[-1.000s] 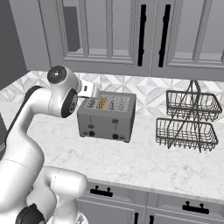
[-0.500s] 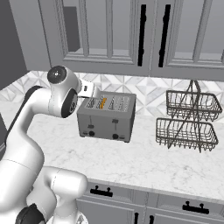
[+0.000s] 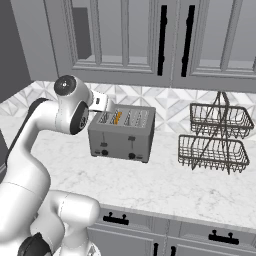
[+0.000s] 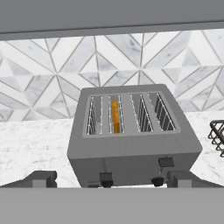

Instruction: Start the toaster. Once the lever pops up, take the bread to the plate on the dining counter.

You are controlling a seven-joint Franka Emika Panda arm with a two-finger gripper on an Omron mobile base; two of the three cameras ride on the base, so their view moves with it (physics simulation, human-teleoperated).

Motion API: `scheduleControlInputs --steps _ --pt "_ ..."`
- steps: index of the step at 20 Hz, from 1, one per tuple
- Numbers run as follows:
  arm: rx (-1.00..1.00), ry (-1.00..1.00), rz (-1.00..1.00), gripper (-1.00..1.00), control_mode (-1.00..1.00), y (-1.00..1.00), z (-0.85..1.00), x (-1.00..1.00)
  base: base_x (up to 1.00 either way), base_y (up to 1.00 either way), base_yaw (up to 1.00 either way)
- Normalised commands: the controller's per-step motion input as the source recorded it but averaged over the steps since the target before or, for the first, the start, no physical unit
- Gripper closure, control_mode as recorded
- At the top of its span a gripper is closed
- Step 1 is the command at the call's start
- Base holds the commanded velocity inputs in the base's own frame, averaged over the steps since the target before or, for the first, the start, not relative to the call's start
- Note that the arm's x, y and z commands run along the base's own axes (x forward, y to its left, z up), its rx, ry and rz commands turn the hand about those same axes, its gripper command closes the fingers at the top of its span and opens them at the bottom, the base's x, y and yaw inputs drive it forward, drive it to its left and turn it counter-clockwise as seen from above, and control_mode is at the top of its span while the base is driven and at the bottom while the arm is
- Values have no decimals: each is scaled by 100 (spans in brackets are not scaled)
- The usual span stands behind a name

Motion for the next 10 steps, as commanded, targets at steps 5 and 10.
scheduleControlInputs --steps 5,10 --pt "0 0 0 -100 -100 0 0 0 0 0 0" --pt "0 0 0 -100 -100 0 0 0 0 0 0"
